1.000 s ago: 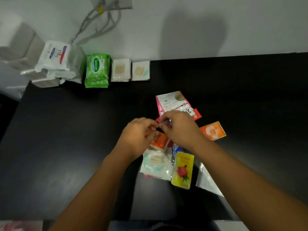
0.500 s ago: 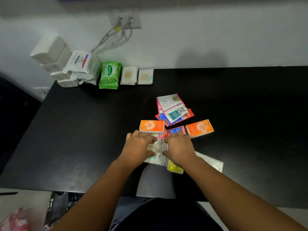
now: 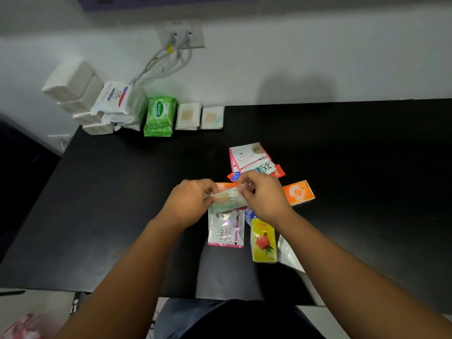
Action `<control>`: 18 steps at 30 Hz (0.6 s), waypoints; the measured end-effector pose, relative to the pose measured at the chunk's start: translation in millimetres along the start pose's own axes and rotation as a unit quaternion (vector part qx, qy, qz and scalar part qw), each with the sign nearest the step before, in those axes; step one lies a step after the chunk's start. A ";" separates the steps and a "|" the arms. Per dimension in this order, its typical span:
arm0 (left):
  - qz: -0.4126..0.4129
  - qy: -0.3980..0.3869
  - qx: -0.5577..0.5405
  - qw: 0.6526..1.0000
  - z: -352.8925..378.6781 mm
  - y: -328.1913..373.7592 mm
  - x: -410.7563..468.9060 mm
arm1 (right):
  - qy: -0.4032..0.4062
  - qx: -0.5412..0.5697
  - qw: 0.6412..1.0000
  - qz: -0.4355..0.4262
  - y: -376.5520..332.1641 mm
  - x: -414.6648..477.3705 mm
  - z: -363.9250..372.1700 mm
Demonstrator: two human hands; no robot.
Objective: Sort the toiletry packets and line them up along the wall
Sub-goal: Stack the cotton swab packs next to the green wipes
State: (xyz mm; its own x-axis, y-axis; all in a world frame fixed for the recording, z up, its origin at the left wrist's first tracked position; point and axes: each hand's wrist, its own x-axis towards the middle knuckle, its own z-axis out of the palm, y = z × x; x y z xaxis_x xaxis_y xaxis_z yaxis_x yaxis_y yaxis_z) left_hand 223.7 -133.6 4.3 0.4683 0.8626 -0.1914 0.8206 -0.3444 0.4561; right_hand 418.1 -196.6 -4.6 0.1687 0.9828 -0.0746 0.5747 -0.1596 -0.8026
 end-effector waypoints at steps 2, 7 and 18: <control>-0.008 0.013 -0.023 1.000 -9.0 -2.5 11.7 | 0.034 0.054 0.998 0.013 -2.7 11.3 -3.5; -0.028 0.093 -0.137 0.986 -20.3 -9.0 38.7 | 0.096 0.129 0.985 0.058 1.0 44.9 -4.1; -0.037 0.230 -0.286 0.930 -12.1 -16.7 105.0 | -0.002 0.209 0.973 0.097 -13.6 123.6 23.7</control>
State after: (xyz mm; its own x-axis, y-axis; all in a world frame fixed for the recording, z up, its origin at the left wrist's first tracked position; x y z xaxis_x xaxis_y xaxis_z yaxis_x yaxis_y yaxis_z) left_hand 255.1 -32.8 -12.9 0.1196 0.9887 0.0906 0.4759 -0.1372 0.8688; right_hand 412.1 -70.8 -16.9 0.2380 0.9384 -0.2504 0.1564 -0.2915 -0.9437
